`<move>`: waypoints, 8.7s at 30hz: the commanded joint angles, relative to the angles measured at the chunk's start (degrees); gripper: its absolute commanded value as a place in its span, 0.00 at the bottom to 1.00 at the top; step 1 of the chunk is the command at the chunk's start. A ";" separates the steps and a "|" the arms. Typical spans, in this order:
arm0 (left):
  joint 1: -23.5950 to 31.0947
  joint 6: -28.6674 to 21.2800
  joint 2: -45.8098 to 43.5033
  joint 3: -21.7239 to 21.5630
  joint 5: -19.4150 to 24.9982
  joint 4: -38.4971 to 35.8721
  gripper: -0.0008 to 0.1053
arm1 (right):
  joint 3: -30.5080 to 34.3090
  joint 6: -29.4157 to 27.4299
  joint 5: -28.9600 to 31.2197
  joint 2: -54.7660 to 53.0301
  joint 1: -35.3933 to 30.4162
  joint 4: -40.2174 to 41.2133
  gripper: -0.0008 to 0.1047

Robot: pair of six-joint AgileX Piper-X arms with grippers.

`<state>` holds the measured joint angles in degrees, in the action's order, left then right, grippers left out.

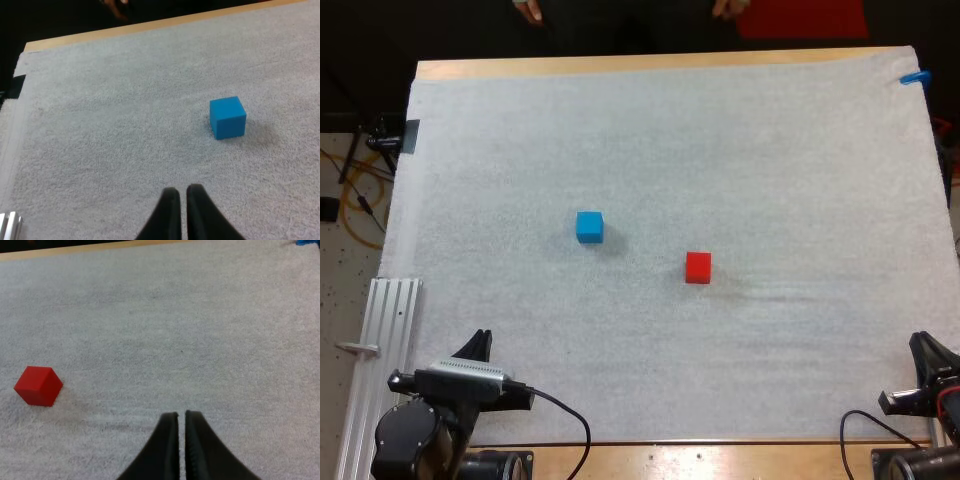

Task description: Stack red cube on blue cube

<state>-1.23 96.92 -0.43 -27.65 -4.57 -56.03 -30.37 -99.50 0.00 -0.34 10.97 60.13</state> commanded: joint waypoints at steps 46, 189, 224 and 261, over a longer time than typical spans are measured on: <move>-23.24 -7.19 19.27 -17.55 -9.78 -11.82 0.01 | -25.00 -21.28 -17.55 51.01 8.03 -6.88 0.02; -23.24 -0.77 19.27 -17.55 -5.30 -13.09 0.01 | -100.38 -13.92 -3.94 136.82 36.15 -1.20 0.31; -23.24 -0.78 19.27 -17.55 -5.30 -13.09 0.01 | -100.25 -13.90 0.72 138.07 38.42 1.44 0.34; -23.24 -0.78 19.27 -17.55 -5.30 -13.09 0.01 | -103.11 -13.45 2.79 136.28 38.54 4.29 0.63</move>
<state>-24.23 95.57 18.97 -44.84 -10.21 -69.26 -132.38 -113.14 2.81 137.65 49.50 63.53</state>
